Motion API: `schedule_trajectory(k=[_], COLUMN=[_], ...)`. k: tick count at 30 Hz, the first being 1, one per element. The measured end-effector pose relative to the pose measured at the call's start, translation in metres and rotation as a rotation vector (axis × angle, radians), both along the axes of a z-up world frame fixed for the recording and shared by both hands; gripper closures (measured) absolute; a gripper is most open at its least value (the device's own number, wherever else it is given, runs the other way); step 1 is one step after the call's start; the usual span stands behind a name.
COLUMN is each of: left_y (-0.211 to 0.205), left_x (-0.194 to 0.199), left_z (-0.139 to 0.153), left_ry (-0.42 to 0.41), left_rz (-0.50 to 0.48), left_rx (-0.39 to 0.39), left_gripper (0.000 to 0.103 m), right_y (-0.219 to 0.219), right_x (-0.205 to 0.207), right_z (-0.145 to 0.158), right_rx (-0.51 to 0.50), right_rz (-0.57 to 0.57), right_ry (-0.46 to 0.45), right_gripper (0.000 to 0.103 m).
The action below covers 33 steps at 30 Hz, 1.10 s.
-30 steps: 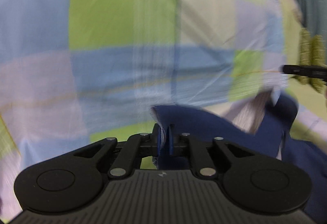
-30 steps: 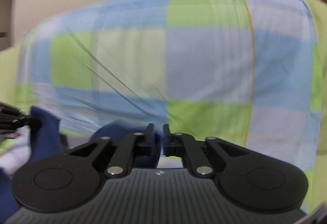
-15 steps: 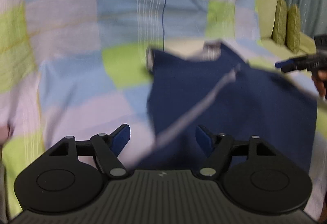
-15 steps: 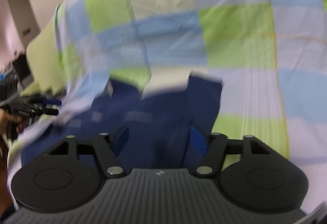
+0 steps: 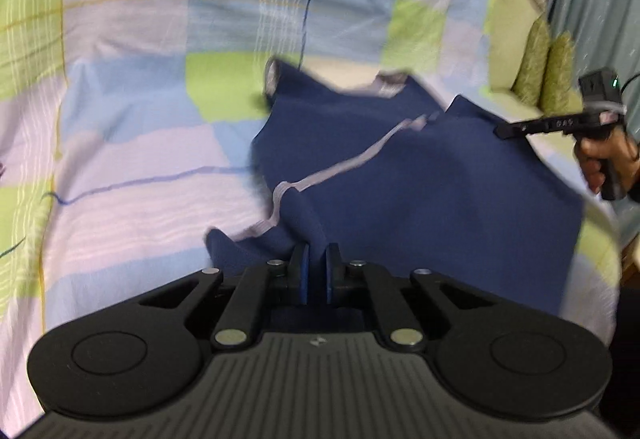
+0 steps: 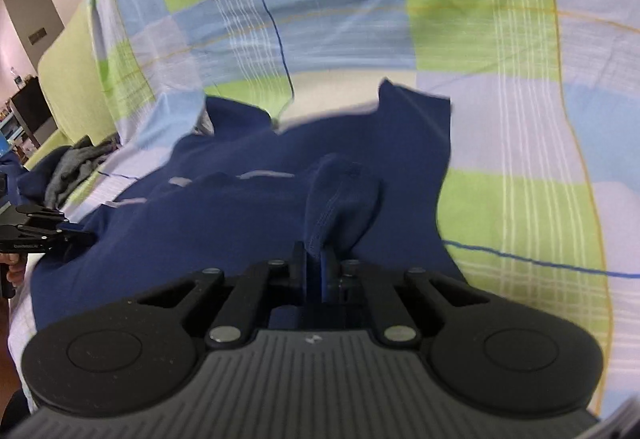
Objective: Fold clothes
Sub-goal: 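Lay the sweatshirt flat on the sheet and open both grippers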
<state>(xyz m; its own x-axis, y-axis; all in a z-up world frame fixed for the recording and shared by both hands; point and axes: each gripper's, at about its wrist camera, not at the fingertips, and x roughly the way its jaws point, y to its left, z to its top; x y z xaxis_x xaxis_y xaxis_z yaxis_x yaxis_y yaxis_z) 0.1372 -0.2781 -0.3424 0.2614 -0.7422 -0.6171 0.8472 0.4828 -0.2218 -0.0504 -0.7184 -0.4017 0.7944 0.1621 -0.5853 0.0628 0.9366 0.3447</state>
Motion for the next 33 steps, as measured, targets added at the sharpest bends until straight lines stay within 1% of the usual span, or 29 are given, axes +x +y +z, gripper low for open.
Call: schedule_trajectory(k=[2,3,4,5,6,7,8,9,11,14,15,17,18,19,20,21,22,23,24,25,26,27,28,29,30,32,33], left_y=[0.014,0.023,0.033,0.044,0.057,0.064,0.081,0.092,0.115,0.136,0.143,0.156,0.161,0.165,0.167,0.168,0.167,0.166,0.164,0.162,0.157,0.147,0.14,0.134,0.133,0.132,0.133], left_x=[-0.02,-0.033,-0.048,-0.064,-0.08,-0.086,-0.108,-0.121,-0.151,-0.18,-0.19,-0.198,-0.198,-0.196,-0.194,-0.193,-0.191,-0.188,-0.187,-0.187,-0.188,-0.194,-0.201,-0.208,-0.213,-0.229,-0.231], left_z=[0.022,0.034,0.045,0.055,0.064,0.068,0.074,0.077,0.074,0.064,0.06,0.056,0.056,0.057,0.06,0.062,0.065,0.067,0.069,0.069,0.07,0.07,0.068,0.066,0.064,0.053,0.047], left_ry=[-0.033,-0.049,-0.064,-0.075,-0.086,-0.089,-0.09,-0.087,-0.055,-0.019,-0.007,0.014,0.017,0.01,-0.002,-0.008,-0.015,-0.022,-0.027,-0.031,-0.04,-0.059,-0.077,-0.094,-0.106,-0.145,-0.148], left_rz=[-0.041,-0.071,-0.109,-0.144,-0.17,-0.178,-0.197,-0.207,-0.221,-0.218,-0.215,-0.174,-0.162,-0.144,-0.131,-0.125,-0.121,-0.116,-0.114,-0.113,-0.119,-0.144,-0.165,-0.184,-0.191,-0.184,-0.166], left_rx=[-0.063,-0.094,-0.124,-0.145,-0.155,-0.157,-0.164,-0.166,-0.153,-0.125,-0.117,-0.118,-0.122,-0.131,-0.137,-0.142,-0.149,-0.157,-0.16,-0.16,-0.155,-0.125,-0.096,-0.071,-0.053,0.015,0.036], left_gripper=[0.098,0.098,0.103,0.103,0.103,0.103,0.103,0.103,0.103,0.103,0.103,0.103,0.103,0.1,0.099,0.091,0.078,0.069,0.056,0.051,0.048,0.044,0.043,0.043,0.042,0.04,0.039], right_y=[0.0,0.004,0.008,0.014,0.021,0.027,0.028,0.037,0.045,0.077,0.084,0.093,0.098,0.104,0.106,0.108,0.108,0.108,0.108,0.105,0.102,0.098,0.097,0.097,0.099,0.105,0.11], right_x=[-0.024,-0.039,-0.055,-0.075,-0.096,-0.116,-0.122,-0.155,-0.19,-0.262,-0.279,-0.298,-0.308,-0.318,-0.323,-0.326,-0.328,-0.33,-0.331,-0.333,-0.335,-0.337,-0.337,-0.338,-0.338,-0.337,-0.336], right_z=[0.023,0.035,0.047,0.057,0.065,0.074,0.076,0.079,0.081,0.065,0.057,0.048,0.039,0.029,0.024,0.02,0.019,0.018,0.017,0.02,0.024,0.028,0.031,0.033,0.035,0.038,0.037], right_rx=[0.043,0.055,0.065,0.073,0.079,0.086,0.091,0.114,0.129,0.123,0.134,0.139,0.137,0.133,0.13,0.126,0.112,0.096,0.08,0.069,0.06,0.051,0.045,0.041,0.029,0.0,-0.012], right_rz=[-0.014,0.007,0.031,0.046,0.059,0.072,0.077,0.098,0.112,0.127,0.127,0.124,0.133,0.146,0.157,0.169,0.173,0.176,0.178,0.149,0.112,0.075,0.052,0.041,0.039,0.039,0.047], right_ry=[-0.067,-0.099,-0.129,-0.15,-0.168,-0.187,-0.193,-0.212,-0.221,-0.178,-0.156,-0.125,-0.078,-0.024,0.008,0.035,0.055,0.074,0.093,0.083,0.064,0.046,0.029,0.017,0.011,-0.001,0.006], right_gripper=[0.099,0.099,0.099,0.099,0.099,0.099,0.099,0.099,0.1,0.1,0.1,0.1,0.1,0.099,0.099,0.099,0.1,0.1,0.097,0.097,0.096,0.092,0.081,0.075,0.064,0.063,0.061])
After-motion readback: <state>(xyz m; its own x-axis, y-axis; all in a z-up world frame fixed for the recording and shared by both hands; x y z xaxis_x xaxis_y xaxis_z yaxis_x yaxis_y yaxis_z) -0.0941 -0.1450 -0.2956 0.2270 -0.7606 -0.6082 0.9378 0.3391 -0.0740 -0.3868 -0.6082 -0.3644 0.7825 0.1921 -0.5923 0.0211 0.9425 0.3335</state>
